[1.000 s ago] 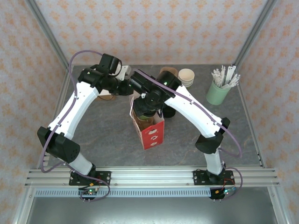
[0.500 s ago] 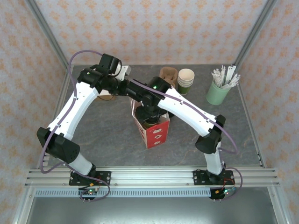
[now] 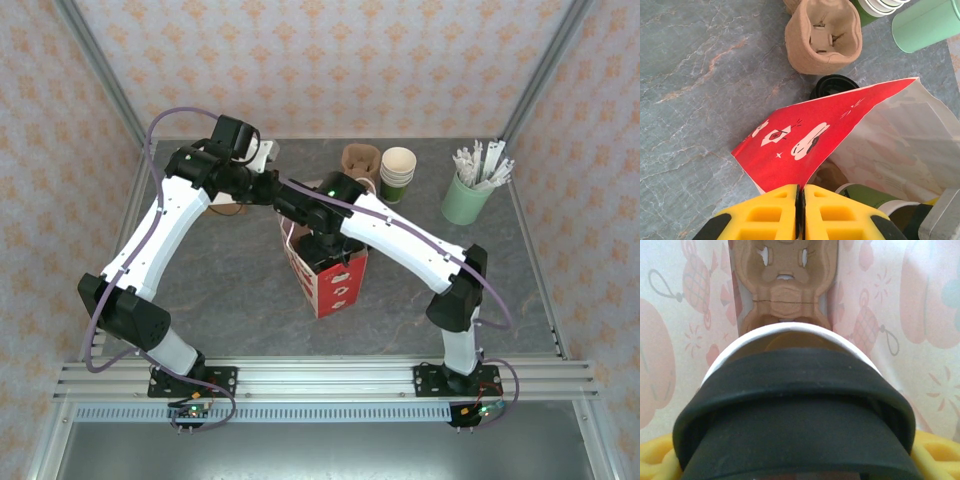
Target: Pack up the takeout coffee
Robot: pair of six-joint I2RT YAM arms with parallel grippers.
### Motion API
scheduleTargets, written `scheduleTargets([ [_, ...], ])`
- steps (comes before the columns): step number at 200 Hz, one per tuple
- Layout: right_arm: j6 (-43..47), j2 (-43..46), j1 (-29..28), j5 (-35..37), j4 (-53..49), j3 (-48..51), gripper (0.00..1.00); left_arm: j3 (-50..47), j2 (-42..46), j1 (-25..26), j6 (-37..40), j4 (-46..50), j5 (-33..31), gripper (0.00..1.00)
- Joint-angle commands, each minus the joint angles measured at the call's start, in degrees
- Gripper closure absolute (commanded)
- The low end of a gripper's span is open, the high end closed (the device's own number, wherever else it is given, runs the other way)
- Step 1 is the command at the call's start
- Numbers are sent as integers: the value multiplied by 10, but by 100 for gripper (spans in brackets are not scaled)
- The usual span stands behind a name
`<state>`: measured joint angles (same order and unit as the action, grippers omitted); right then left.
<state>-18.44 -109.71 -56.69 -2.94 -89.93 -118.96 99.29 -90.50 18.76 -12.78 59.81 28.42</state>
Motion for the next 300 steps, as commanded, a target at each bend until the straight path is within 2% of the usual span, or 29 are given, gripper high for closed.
scheduleTargets([
  [1,-8,21,4,10,7,17,30,-3,19,4,0,5,-9,88],
  [300,5,3,37,-41,95,130,30,-7,21,9,-1,3,-8,88],
])
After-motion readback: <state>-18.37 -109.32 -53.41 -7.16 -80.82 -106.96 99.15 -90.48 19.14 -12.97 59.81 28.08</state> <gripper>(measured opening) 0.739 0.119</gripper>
